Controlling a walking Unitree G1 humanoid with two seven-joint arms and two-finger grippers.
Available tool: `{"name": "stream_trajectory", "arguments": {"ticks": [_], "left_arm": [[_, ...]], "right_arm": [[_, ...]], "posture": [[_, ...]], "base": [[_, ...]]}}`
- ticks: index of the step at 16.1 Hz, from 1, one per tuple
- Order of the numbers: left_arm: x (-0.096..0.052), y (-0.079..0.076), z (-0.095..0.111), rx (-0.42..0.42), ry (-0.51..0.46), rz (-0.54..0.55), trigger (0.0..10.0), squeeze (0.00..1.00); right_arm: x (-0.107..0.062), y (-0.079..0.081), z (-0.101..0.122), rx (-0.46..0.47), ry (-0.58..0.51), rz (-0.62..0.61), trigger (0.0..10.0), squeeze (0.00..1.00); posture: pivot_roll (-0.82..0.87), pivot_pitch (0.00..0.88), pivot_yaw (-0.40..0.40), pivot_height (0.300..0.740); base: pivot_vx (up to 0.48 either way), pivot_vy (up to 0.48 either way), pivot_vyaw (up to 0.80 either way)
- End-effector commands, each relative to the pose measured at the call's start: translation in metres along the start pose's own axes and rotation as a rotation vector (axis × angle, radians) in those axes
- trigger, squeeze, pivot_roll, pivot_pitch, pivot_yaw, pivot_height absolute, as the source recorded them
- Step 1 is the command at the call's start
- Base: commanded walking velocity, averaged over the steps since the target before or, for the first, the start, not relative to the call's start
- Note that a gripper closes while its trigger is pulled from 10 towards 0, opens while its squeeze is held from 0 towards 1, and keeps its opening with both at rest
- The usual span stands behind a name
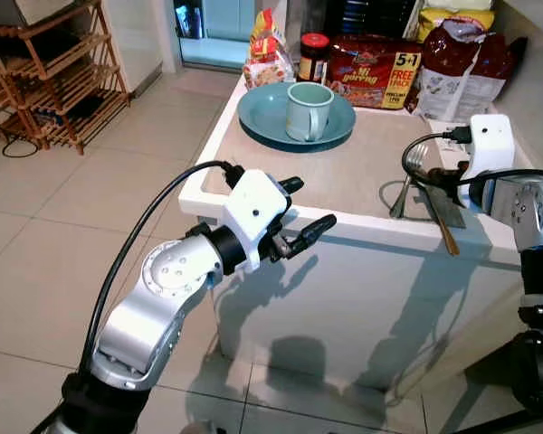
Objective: Setting the table
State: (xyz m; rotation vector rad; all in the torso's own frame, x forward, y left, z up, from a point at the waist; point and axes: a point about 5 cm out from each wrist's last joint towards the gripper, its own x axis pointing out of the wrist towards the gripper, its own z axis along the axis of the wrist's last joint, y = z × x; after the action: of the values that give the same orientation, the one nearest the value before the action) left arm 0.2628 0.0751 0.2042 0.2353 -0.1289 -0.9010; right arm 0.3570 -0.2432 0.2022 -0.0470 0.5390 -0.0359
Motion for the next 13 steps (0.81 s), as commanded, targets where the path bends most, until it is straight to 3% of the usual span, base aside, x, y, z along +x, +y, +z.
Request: {"name": "stream_trajectory", "arguments": {"ticks": [1,6,7,13], "left_arm": [[-0.001,0.002,0.008,0.025,-0.016,-0.014,10.0,0.0],[-0.002,0.001,0.011,0.032,-0.012,-0.019,10.0,0.0],[-0.002,0.001,0.012,0.032,-0.015,-0.025,10.0,0.0],[-0.002,0.0,0.014,0.03,-0.013,-0.042,10.0,0.0]], "right_arm": [[-0.008,-0.002,0.009,0.019,0.0,0.02,10.0,1.0],[-0.015,0.0,0.004,0.034,0.072,0.033,10.0,1.0],[-0.016,0.0,0.003,0.049,0.076,0.032,10.0,0.0],[-0.011,-0.002,-0.011,0.105,0.13,0.036,10.0,0.0]], "posture": [[0.05,0.033,-0.051,0.74],[0.05,0.041,-0.053,0.74],[0.05,0.044,-0.051,0.74],[0.05,0.048,-0.05,0.74]], "base": [[0.0,0.0,0.0],[0.0,0.0,0.0],[0.0,0.0,0.0],[0.0,0.0,0.0]]}}
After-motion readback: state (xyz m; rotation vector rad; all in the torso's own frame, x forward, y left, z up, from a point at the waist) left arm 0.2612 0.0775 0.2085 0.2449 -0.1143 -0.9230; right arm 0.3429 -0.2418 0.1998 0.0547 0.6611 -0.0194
